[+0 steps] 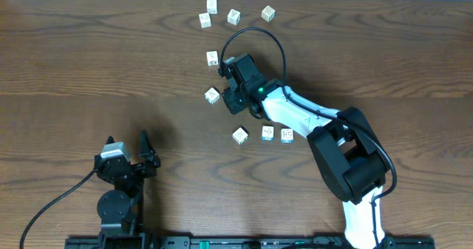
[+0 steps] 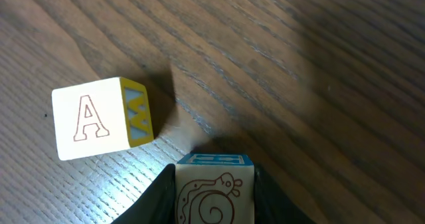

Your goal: Lift 5 blocks

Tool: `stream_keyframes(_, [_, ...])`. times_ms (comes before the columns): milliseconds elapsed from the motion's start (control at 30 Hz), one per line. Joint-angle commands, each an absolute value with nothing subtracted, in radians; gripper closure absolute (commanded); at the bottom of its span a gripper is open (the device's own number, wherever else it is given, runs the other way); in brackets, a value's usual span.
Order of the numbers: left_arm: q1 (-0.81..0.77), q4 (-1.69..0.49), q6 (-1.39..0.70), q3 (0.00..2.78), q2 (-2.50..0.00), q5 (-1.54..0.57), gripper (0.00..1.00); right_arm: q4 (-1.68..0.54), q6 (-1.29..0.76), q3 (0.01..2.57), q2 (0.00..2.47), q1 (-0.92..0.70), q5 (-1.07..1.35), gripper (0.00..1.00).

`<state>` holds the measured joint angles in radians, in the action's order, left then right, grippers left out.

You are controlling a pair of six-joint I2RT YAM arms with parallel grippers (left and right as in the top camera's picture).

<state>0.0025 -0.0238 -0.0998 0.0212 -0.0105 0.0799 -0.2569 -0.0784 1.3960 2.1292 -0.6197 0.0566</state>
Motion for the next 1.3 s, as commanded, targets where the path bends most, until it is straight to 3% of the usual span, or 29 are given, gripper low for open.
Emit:
stream_keyframes(0, [-0.001, -0.067, -0.086, 0.004, -0.005, 0.089, 0.23, -0.322, -0.089, 1.449, 2.126, -0.629, 0.049, 0.84])
stream_keyframes(133, [-0.001, -0.067, -0.086, 0.004, -0.005, 0.089, 0.23, -0.494, -0.105, 1.567, 2.051, -0.622, -0.015, 0.99])
stream_keyframes(367, [-0.001, -0.067, -0.086, 0.004, -0.005, 0.089, 0.23, -0.733, -0.18, 1.631, 1.757, -0.517, -0.183, 0.99])
stream_keyframes(533, [-0.001, -0.067, -0.086, 0.004, -0.005, 0.09, 0.23, -0.858, -0.253, 1.468, 1.616, -0.381, -0.173, 0.99])
stream_keyframes(833, [-0.001, -0.067, -0.086, 0.004, -0.005, 0.089, 0.23, -0.665, -0.394, 0.936, 1.494, -0.399, -0.124, 0.99])
stream_keyframes(1267, [-0.001, -0.067, -0.086, 0.004, -0.005, 0.089, 0.23, -0.452, -0.456, 0.747, 1.501, -0.44, -0.078, 0.98])
